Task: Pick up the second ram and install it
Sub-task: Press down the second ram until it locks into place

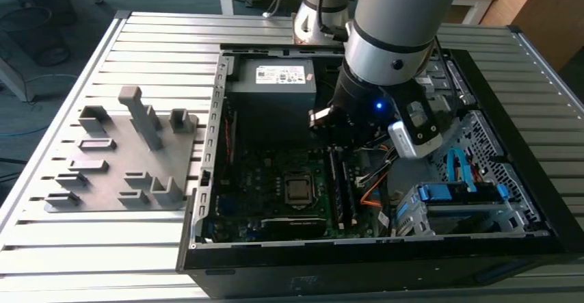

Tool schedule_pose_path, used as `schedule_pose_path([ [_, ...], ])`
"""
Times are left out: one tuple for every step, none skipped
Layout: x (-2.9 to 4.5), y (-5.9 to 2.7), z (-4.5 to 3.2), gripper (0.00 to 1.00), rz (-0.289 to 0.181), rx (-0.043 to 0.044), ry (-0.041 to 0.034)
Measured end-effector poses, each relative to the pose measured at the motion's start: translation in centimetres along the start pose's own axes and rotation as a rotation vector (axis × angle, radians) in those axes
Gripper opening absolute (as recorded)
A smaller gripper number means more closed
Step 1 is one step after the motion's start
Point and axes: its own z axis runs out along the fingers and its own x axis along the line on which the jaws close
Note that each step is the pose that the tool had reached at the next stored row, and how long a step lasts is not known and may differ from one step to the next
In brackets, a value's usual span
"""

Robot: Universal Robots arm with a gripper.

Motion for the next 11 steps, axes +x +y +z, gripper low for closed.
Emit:
schedule_pose_path([
  [0.00,0.03,0.12,0.10,0.000,-0.0049,0.0001],
  [0.00,0.10,0.25,0.10,0.000,-0.0098,0.0001],
  [-0.01,0.21,0.40,0.10,0.000,-0.0131,0.0001],
  [-0.01,0.37,0.57,0.10,0.000,-0.0145,0.0001],
  [-0.01,0.67,0.78,0.10,0.000,-0.0149,0.0001],
  [-0.02,1.03,0.96,0.10,0.000,-0.0149,0.0001],
  [-0.02,1.42,1.16,0.10,0.000,-0.0150,0.0001],
  [-0.03,1.87,1.35,0.10,0.000,-0.0152,0.0000],
  [-0.03,2.35,1.55,0.10,0.000,-0.0153,0.0001],
  [-0.03,2.78,1.74,0.10,0.000,-0.0158,0.0001],
  [-0.03,3.14,1.93,0.10,0.000,-0.0161,0.0000],
])
